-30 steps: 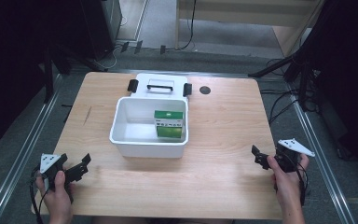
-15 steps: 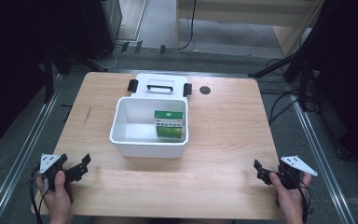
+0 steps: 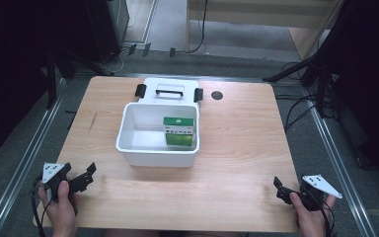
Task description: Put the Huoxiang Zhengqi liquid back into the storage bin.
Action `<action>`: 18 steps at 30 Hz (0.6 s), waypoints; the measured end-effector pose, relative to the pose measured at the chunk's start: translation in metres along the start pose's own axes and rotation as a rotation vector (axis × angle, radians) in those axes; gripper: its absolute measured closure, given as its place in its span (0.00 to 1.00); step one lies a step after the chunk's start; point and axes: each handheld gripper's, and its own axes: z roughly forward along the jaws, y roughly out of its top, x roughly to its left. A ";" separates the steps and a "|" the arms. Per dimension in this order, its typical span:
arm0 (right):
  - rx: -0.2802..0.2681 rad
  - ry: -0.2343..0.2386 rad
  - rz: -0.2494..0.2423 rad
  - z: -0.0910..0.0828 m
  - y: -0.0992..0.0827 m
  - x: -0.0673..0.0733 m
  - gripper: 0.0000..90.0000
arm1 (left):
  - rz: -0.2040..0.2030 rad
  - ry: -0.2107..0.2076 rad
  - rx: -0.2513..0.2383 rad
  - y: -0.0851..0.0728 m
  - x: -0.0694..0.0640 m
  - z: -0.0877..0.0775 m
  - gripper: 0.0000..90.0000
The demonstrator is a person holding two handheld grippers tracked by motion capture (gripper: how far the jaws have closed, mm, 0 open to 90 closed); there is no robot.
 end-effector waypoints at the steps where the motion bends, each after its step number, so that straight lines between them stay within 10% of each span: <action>1: 0.001 -0.001 -0.013 0.000 0.000 0.001 0.00 | 0.001 0.000 0.000 0.000 0.000 0.000 0.11; 18: 0.027 0.017 -0.032 -0.001 -0.002 0.008 0.02 | 0.005 0.000 0.007 0.000 0.000 0.000 0.11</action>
